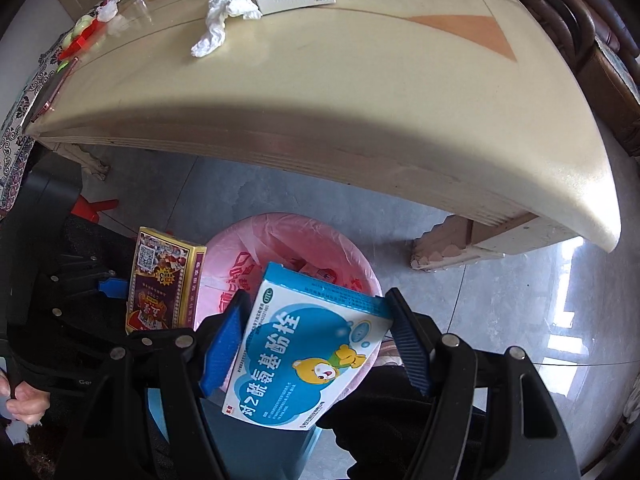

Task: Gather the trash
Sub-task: 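Open both tools to drop the card box and medicine box into the bin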

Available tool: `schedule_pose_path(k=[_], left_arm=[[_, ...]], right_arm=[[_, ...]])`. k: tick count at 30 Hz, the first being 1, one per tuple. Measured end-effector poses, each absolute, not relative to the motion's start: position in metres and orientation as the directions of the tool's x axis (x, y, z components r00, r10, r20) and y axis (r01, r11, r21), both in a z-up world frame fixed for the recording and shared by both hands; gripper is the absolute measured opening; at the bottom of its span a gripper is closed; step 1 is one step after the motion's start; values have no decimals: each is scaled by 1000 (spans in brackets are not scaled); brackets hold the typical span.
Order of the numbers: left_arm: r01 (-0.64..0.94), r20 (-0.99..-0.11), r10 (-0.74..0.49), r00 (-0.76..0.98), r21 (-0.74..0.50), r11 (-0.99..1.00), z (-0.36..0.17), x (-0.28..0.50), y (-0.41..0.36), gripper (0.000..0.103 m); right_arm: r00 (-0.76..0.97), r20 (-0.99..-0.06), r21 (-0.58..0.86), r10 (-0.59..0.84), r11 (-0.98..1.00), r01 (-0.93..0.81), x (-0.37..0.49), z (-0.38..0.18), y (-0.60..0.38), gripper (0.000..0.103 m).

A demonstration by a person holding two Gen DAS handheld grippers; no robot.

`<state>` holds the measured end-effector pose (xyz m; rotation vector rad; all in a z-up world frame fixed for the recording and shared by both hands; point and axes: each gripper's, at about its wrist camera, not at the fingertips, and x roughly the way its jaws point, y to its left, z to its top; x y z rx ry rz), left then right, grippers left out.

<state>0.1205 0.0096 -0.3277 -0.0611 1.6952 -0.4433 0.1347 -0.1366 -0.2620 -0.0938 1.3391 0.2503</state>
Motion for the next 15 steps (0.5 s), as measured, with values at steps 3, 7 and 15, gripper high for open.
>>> schedule_pose_path(k=[3,7,15], left_arm=[[196,-931,-294,-216,-336,921,-347,118,3,63],[187,-923,-291,-252,-341,921,-368,121,0,63],[170,-907,-272,-321,-338,926,-406,129,-10,63]], right_arm=[[199,-971,86,130,972,-217,137,-274,-142,67],[187,-974,94,131,976,-195,140,-292,-147,67],[159,-979,96,124,980,-175,147,-329,-146,67]])
